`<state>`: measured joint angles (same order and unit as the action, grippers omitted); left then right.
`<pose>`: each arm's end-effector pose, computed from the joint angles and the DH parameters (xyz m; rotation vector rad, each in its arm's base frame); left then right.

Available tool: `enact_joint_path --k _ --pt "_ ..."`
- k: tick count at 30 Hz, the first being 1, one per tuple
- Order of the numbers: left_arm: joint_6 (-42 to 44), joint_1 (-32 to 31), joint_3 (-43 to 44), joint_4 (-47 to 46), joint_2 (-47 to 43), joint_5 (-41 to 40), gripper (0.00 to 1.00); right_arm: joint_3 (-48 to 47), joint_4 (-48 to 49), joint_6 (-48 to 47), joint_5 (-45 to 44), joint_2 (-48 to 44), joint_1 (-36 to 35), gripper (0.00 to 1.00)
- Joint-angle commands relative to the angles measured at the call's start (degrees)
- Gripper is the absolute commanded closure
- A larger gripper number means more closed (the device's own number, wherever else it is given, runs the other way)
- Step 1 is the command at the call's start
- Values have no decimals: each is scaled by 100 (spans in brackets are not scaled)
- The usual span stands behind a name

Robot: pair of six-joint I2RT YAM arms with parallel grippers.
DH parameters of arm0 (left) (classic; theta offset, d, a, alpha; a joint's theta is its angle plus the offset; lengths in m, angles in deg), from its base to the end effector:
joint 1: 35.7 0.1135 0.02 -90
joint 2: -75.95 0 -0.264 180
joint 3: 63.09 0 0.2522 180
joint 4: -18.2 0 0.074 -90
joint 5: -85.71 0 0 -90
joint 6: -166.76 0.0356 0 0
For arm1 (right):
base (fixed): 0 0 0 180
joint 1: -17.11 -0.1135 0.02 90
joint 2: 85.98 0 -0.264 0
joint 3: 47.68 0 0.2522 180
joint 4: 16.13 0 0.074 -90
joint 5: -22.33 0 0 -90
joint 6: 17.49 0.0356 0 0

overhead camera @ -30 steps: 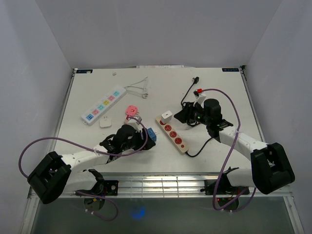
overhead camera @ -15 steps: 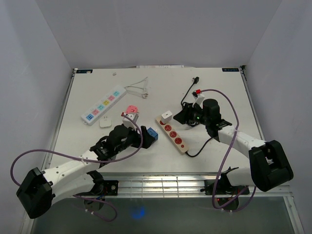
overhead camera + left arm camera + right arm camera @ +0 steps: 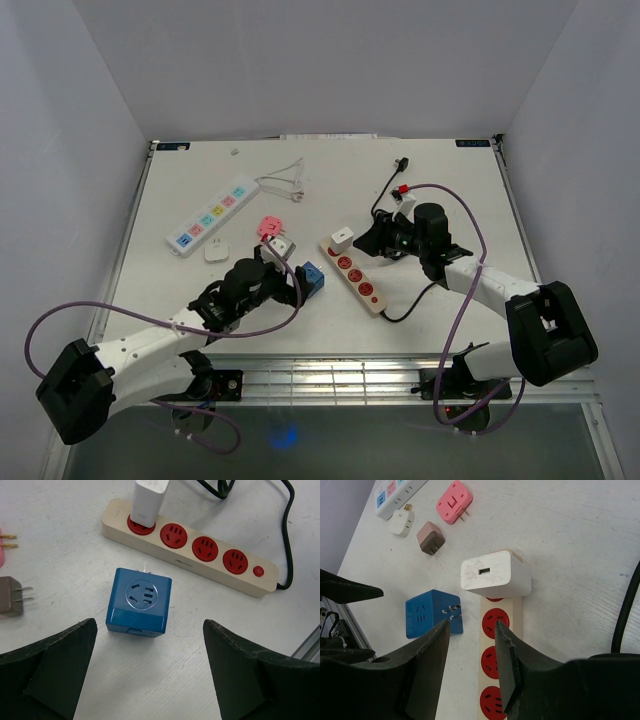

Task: Insert the plug
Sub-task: Pick up the plug from the center of the board.

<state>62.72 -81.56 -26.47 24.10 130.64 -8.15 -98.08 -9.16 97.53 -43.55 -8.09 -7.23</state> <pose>0.1460 -0.1471 0.2062 0.5161 1.9734 -0.6020 0.2565 0.1320 0.2179 -0.2846 2.0025 0.9678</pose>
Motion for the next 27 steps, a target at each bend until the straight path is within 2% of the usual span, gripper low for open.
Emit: enact_joint_path --k 1,7,17,27 --pt "683 -10 -9 -418 172 630 2 -177 265 -76 119 -45 26 52" --pt "780 -10 123 -541 708 623 2 -185 256 -76 154 -72 17 52" --pt "824 -1 211 -638 1148 228 2 -194 247 -76 181 -90 17 52" --pt "964 183 281 -787 1333 236 2 -177 265 -67 181 -72 26 52"
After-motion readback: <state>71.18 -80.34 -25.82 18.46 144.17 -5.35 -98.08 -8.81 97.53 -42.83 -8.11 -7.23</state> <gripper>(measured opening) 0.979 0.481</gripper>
